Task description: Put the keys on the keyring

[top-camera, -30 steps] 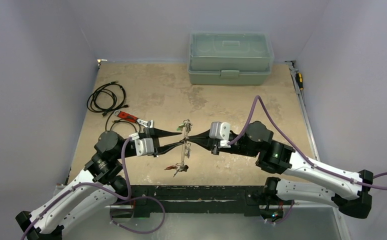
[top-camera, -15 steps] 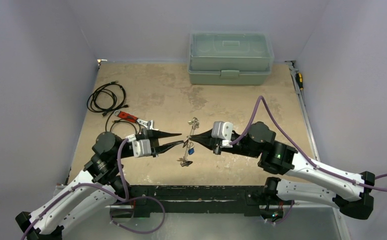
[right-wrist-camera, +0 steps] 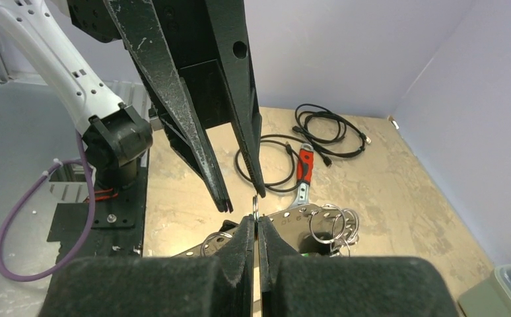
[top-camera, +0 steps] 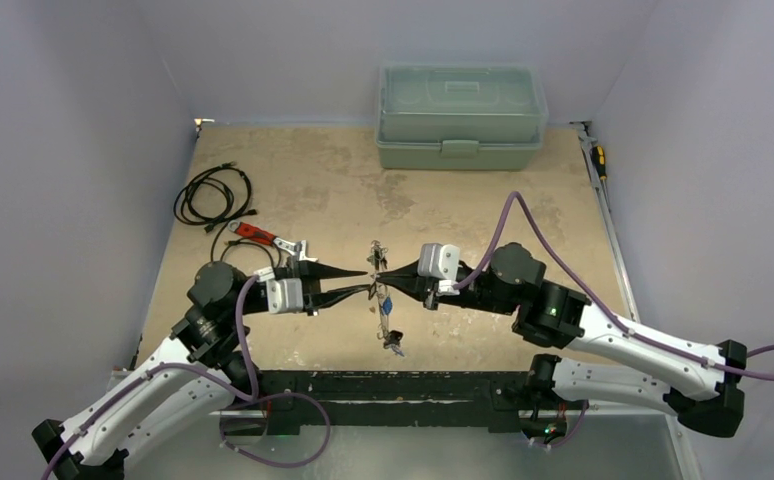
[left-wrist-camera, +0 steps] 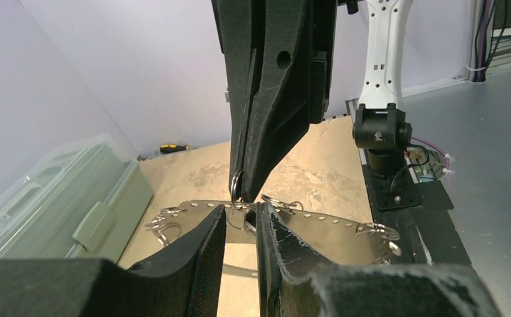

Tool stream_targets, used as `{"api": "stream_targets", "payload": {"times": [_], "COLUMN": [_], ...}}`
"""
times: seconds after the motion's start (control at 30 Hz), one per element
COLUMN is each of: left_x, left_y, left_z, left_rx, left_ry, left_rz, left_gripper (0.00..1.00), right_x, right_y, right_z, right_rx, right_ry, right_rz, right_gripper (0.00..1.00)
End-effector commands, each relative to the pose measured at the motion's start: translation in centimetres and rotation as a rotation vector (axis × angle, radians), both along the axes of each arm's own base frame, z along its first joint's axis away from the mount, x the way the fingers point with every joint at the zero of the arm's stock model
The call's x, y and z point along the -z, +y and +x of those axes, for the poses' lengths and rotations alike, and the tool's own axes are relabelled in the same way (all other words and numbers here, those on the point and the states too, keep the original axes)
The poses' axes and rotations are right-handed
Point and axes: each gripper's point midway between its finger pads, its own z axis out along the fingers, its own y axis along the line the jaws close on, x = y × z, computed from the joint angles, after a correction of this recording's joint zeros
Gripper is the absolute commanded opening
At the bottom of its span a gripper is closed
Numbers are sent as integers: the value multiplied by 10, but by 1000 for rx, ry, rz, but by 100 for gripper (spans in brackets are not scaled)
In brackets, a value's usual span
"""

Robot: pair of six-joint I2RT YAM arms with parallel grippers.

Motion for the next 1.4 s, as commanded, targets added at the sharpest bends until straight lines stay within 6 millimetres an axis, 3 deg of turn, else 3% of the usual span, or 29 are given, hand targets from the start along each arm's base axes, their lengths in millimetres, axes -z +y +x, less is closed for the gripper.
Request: {"api": "stream_targets", "payload": {"times": [0.0, 0.43, 0.73, 1.07, 1.27, 1.37], "left_x": [-10, -6, -7, -3, 2, 6], "left_y": [-3, -5, -3, -9, -11, -11], "left_z": [-7, -5, -3, -12, -3, 5], "left_rx": [46, 50, 30, 104, 73, 33], "left_ry": [-16, -5, -7, -5, 18, 29], "left_rz": [-26, -15, -16, 3, 25, 49], "left_gripper": [22, 16, 26, 0, 0, 0], "right_x": [-25, -22, -24, -27, -21, -16], "right_y": [2, 7, 6, 10, 12, 10], "right_z": [-5, -15, -18, -26, -21, -12], "right_rx": [-25, -91, -102, -157, -133, -79], "right_ry": [-24, -20, -22, -36, -26, 14], "right_rz": [75, 61, 64, 70, 41, 2], "right_gripper": [0, 0, 0, 0, 0, 12]}}
